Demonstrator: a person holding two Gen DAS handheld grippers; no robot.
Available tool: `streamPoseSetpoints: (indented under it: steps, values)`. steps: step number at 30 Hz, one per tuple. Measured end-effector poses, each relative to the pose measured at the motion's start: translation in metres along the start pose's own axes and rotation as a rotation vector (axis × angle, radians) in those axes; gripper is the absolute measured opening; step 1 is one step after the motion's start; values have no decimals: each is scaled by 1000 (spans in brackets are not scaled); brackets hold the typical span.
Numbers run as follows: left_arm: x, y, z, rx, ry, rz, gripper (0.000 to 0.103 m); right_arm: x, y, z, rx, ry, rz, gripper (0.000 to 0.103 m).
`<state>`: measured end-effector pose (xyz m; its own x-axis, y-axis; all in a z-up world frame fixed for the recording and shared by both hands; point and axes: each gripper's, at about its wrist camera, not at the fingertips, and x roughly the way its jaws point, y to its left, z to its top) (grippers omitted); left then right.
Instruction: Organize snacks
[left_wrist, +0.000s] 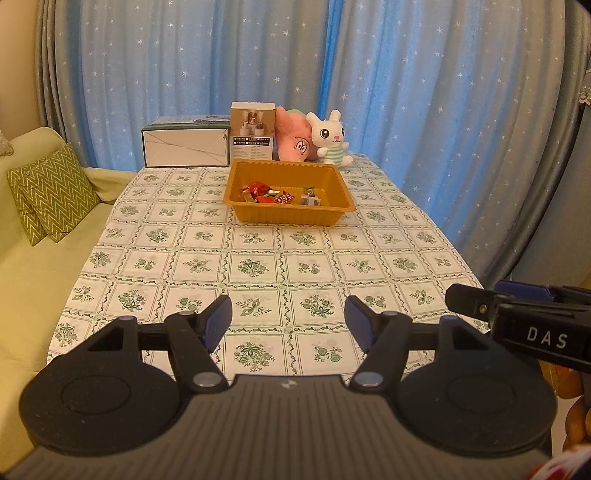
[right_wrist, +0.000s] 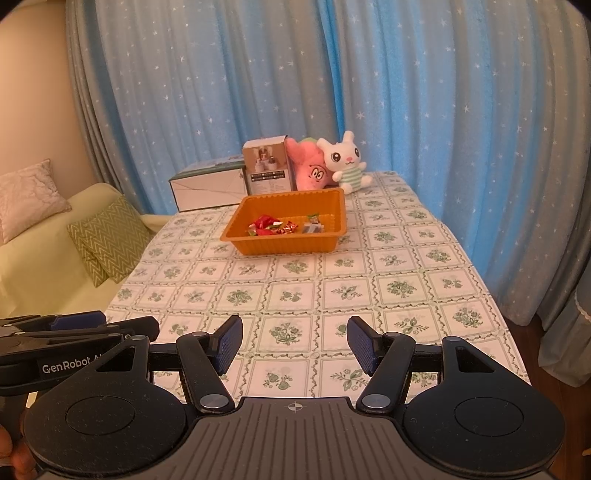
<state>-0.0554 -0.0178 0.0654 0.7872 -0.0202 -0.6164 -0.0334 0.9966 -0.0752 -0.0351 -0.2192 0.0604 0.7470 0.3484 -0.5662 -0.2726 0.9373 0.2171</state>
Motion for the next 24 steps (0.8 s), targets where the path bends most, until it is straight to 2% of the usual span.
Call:
streamPoseSetpoints:
  steps: [24]
  values:
    - [2,-1,1,0,3,-2,65,0,0,1,0,0,0,63]
